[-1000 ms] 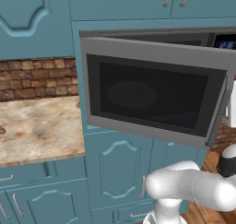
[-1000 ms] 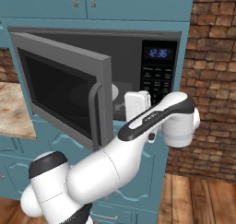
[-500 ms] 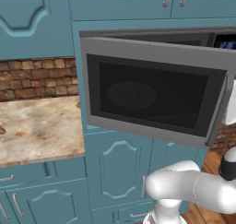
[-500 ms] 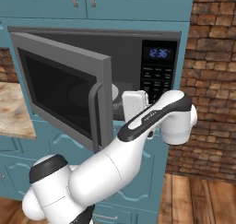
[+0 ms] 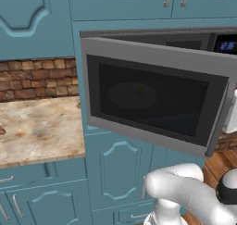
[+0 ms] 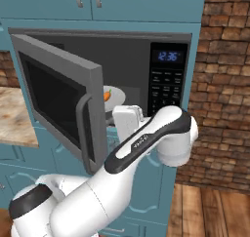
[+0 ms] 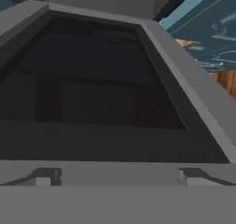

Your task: Open the microwave door.

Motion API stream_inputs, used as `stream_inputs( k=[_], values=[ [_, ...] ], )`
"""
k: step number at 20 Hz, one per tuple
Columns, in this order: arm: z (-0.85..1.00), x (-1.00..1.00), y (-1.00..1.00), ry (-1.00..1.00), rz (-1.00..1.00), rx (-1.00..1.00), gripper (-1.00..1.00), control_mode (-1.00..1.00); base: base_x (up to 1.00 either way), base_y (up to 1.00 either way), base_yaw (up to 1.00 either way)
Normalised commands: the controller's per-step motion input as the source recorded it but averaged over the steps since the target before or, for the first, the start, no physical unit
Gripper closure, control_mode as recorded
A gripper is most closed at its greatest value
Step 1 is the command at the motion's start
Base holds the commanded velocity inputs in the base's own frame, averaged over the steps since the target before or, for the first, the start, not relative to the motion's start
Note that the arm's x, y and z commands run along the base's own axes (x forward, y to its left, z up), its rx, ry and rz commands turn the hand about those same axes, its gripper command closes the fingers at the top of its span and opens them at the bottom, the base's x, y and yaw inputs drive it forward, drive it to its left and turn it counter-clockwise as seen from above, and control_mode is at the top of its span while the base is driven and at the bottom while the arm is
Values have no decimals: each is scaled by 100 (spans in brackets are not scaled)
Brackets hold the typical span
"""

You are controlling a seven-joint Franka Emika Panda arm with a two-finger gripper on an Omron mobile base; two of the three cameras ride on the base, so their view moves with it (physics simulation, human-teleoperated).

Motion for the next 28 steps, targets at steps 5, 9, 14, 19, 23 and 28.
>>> stream_inputs(
  k=[5, 9, 14, 19, 23, 28],
  values=[
    [0, -62, 73, -14, 0, -2, -100, -100, 0, 0, 0],
    [0, -68, 75, -14, 0, -1, -100, -100, 0, 0, 0],
    [0, -51, 89, -12, 0, -2, -100, -100, 0, 0, 0],
    [0, -34, 100, -9, 0, -4, -100, -100, 0, 0, 0],
    [0, -27, 100, -9, 0, -9, -100, -100, 0, 0, 0],
    [0, -25, 100, -10, 0, -10, -100, -100, 0, 0, 0]
  ],
)
